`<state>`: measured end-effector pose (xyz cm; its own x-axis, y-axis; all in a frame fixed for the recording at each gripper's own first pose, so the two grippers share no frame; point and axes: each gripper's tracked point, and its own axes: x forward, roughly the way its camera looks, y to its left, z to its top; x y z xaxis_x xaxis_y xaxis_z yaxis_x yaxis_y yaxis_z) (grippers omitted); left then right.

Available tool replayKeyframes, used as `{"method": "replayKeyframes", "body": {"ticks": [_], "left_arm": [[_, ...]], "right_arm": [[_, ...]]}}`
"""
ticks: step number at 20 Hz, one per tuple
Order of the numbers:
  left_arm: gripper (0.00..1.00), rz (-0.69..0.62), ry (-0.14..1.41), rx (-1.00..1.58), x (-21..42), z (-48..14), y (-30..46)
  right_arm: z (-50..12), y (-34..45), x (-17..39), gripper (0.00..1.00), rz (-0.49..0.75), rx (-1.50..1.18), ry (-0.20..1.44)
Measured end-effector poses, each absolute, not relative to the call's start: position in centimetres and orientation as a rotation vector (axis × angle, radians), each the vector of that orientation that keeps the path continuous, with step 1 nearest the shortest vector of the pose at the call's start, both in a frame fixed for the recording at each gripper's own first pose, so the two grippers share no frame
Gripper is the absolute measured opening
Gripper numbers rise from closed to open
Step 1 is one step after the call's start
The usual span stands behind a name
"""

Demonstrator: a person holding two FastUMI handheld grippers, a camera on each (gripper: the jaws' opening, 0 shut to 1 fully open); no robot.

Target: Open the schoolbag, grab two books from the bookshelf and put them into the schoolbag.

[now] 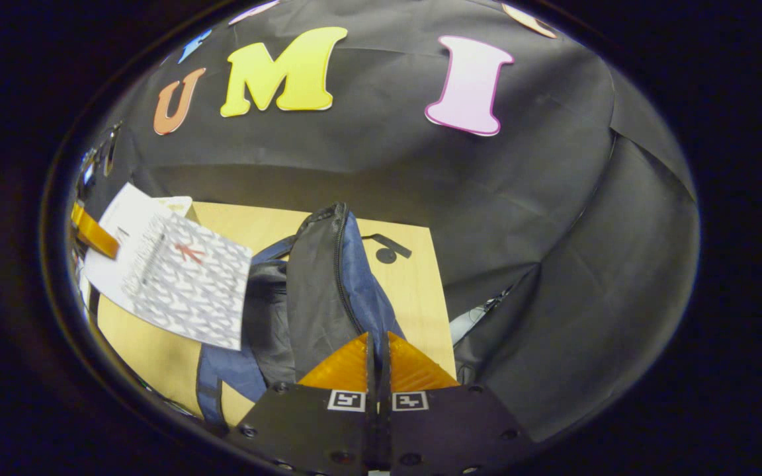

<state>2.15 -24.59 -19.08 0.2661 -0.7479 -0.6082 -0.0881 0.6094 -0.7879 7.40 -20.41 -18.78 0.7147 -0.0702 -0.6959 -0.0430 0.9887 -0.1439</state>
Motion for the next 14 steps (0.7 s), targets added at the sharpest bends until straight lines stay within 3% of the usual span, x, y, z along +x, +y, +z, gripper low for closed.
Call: {"method": "replayKeyframes", "body": {"ticks": [5,14], "left_arm": [[0.39,-0.5,1.262,-0.847,2.4,-25.2,-29.4],[0.39,-0.625,1.289,-0.919,1.0,-30.6,-37.0]], "right_arm": [[-19.0,-20.5,7.6,0.0,-0.012,-0.15,0.768],[-18.1,-20.6,8.6,0.0,-0.015,-0.164,0.743]]}}
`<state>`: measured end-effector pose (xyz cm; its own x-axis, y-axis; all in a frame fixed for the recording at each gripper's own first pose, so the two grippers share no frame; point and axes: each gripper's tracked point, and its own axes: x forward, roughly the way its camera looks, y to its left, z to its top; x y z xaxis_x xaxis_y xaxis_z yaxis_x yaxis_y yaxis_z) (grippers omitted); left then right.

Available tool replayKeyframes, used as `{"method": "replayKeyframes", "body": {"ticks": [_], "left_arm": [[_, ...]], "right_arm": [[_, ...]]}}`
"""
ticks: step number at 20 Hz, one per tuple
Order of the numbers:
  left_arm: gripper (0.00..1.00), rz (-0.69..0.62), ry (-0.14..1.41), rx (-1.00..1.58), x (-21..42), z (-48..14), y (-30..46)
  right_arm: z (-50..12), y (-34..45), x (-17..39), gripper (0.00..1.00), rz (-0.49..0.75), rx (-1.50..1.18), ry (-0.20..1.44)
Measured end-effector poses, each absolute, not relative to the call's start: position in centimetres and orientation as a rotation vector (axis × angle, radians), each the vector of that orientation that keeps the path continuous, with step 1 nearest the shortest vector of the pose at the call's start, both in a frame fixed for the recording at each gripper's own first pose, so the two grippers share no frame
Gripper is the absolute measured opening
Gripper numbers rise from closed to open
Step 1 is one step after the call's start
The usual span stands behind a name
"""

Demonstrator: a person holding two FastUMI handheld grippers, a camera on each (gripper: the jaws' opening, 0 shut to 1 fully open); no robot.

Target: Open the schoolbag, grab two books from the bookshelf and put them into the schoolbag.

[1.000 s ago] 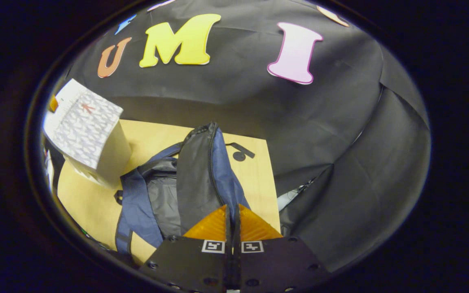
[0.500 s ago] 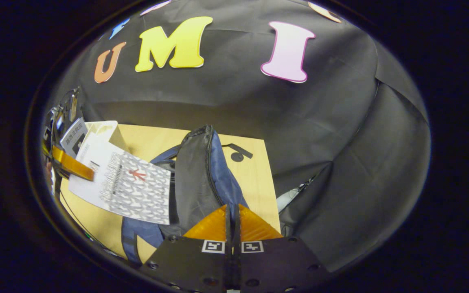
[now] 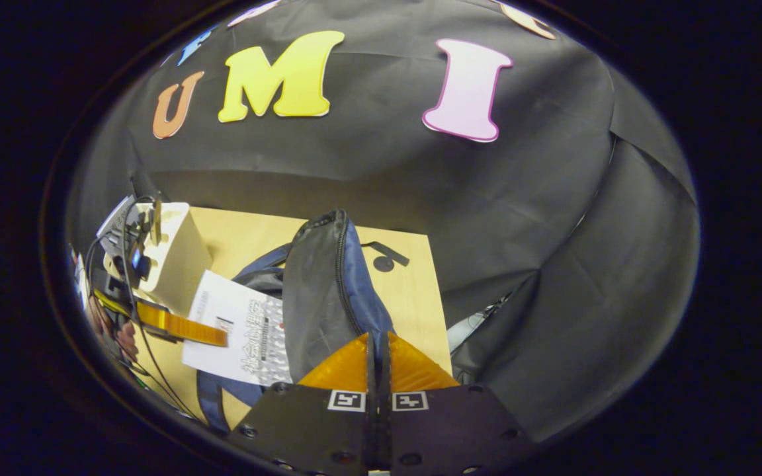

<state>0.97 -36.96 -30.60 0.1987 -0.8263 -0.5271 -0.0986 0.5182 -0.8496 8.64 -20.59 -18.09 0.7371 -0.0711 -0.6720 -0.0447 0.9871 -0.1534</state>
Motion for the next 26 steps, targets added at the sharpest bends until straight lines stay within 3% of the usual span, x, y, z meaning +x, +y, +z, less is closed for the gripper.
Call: {"method": "replayKeyframes", "body": {"ticks": [7,8,9,11,12,13,14,16,17,18,19,20,21,26], "left_arm": [[0.39,-0.655,1.248,-1.042,2.5,-33.3,-40.7],[0.47,-0.659,1.245,-1.046,2.6,-33.7,-41.0],[0.4,-0.657,1.248,-1.044,2.4,-33.9,-41.2],[0.44,-0.627,1.263,-0.994,2.6,-35.2,-41.3],[0.52,-0.621,1.278,-0.978,2.6,-35.7,-41.4],[0.43,-0.611,1.292,-0.962,2.6,-35.9,-41.3],[0.58,-0.587,1.318,-0.925,2.6,-36.3,-41.1],[0.7,-0.539,1.363,-0.818,2.5,-37.8,-40.3],[0.61,-0.506,1.39,-0.748,2.3,-38.7,-39.6],[0.81,-0.479,1.408,-0.698,2.3,-38.8,-38.7],[0.94,-0.463,1.417,-0.654,2.1,-38.4,-37.9],[0.82,-0.448,1.425,-0.601,2.3,-37.9,-37.2],[0.82,-0.431,1.435,-0.542,2.1,-37.6,-36.6],[0.82,-0.443,1.411,-0.321,2.1,-34.2,-33.3]], "right_arm": [[-17.5,-20.0,9.3,0.0,-0.016,-0.194,0.725],[-17.4,-20.0,9.4,0.0,-0.016,-0.197,0.724],[-17.4,-19.8,9.5,0.0,-0.015,-0.194,0.724],[-17.5,-19.7,9.6,0.0,-0.01,-0.192,0.728],[-17.6,-19.6,9.5,0.0,-0.007,-0.192,0.735],[-17.7,-19.6,9.4,0.0,-0.007,-0.191,0.737],[-17.8,-19.6,9.5,0.03,-0.008,-0.187,0.739],[-18.1,-19.6,9.5,0.0,-0.007,-0.176,0.748],[-18.2,-19.7,9.5,0.0,-0.008,-0.176,0.75],[-18.3,-19.6,9.4,0.0,-0.008,-0.177,0.752],[-18.3,-19.5,9.4,0.0,-0.006,-0.177,0.752],[-18.3,-19.5,9.4,0.0,-0.006,-0.176,0.751],[-18.2,-19.5,9.3,0.03,-0.006,-0.179,0.751],[-18.2,-18.8,9.1,0.0,0.004,-0.18,0.749]]}}
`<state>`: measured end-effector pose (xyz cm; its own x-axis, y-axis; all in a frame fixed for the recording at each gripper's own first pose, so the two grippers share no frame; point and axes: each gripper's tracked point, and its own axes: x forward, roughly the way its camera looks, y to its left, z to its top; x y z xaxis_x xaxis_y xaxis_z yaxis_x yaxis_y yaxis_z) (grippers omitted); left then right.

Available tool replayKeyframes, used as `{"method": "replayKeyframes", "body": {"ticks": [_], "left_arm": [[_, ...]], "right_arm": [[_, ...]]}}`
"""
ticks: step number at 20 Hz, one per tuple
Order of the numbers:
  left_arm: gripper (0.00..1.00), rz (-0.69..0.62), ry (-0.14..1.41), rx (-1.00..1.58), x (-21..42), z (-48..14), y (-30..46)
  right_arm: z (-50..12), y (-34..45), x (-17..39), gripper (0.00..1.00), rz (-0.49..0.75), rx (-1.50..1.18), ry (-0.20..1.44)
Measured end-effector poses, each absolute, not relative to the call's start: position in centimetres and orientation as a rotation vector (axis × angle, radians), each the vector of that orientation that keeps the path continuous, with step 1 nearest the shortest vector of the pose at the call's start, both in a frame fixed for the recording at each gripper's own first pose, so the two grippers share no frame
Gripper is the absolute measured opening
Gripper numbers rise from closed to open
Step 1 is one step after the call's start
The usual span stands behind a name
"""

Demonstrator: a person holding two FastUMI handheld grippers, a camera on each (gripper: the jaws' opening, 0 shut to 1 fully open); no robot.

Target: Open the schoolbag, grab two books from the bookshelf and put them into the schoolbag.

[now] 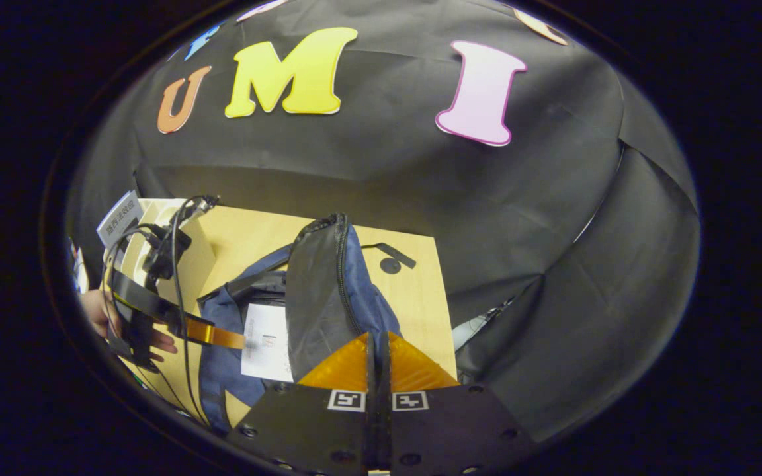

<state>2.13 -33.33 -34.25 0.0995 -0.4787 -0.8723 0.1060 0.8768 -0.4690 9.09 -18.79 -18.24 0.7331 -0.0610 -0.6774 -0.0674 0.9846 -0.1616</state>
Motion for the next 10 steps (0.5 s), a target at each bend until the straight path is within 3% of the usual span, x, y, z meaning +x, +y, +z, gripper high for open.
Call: {"method": "replayKeyframes", "body": {"ticks": [5,10], "left_arm": [[0.82,-0.389,1.311,-0.152,2.7,-29.7,-28.6],[0.82,-0.385,1.246,-0.156,2.3,-24.8,-24.6]], "right_arm": [[-18.1,-17.9,8.7,0.0,0.012,-0.189,0.739],[-18.2,-16.9,8.2,0.03,0.02,-0.197,0.738]]}}
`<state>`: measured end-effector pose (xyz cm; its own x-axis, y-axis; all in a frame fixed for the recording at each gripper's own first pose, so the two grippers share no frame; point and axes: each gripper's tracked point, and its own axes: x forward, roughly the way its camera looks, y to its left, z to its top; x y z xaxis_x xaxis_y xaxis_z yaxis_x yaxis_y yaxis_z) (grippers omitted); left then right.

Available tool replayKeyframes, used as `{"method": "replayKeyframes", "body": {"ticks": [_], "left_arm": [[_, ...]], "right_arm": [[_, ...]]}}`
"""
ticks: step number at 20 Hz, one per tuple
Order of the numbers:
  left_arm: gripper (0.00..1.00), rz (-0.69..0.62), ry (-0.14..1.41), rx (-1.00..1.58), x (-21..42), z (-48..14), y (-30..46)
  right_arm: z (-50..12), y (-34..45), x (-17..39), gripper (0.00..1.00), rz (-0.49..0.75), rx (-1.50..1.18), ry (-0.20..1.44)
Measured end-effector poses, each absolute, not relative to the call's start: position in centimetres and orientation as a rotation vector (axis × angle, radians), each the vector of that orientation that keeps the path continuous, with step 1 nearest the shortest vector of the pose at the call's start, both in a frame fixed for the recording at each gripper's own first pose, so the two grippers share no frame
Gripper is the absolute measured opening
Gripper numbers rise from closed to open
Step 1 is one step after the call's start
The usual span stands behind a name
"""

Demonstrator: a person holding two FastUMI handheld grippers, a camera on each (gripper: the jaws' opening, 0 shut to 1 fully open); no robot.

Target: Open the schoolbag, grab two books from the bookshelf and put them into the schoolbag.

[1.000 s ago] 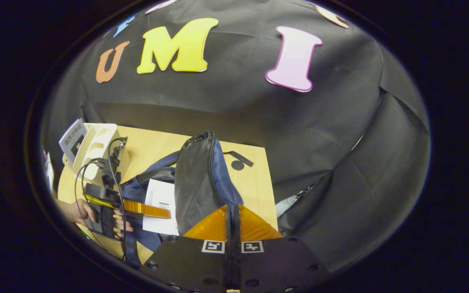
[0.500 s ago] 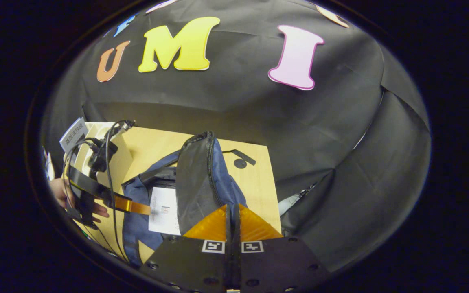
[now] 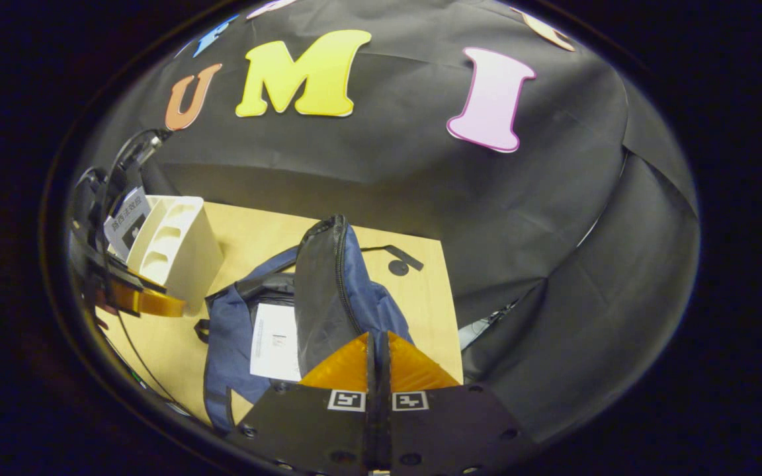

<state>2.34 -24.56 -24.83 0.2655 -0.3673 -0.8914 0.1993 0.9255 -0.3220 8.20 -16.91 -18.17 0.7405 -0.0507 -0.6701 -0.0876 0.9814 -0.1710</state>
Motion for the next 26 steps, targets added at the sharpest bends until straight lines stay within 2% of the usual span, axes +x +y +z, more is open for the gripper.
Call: {"method": "replayKeyframes", "body": {"ticks": [1,5,10,17,22,26], "left_arm": [[0.82,-0.389,1.241,-0.155,2.1,-23.8,-23.6],[0.82,-0.397,1.222,-0.165,0.6,-20.0,-19.7],[0.82,-0.231,1.077,-0.156,3.0,-15.6,-10.5],[0.82,-0.052,1.048,-0.133,6.1,-11.8,3.0],[0.82,-0.032,1.091,-0.086,7.8,-11.6,7.9],[0.82,-0.056,1.138,-0.081,9.1,-12.8,8.0]], "right_arm": [[-18.1,-16.7,8.1,0.0,0.022,-0.2,0.737],[-18.1,-15.7,7.8,0.0,0.028,-0.214,0.732],[-18.1,-14.8,7.5,0.0,0.026,-0.227,0.725],[-18.1,-14.3,7.2,0.0,0.021,-0.231,0.725],[-18.2,-14.6,7.0,0.0,0.018,-0.235,0.732],[-18.4,-15.4,6.6,0.0,0.007,-0.227,0.74]]}}
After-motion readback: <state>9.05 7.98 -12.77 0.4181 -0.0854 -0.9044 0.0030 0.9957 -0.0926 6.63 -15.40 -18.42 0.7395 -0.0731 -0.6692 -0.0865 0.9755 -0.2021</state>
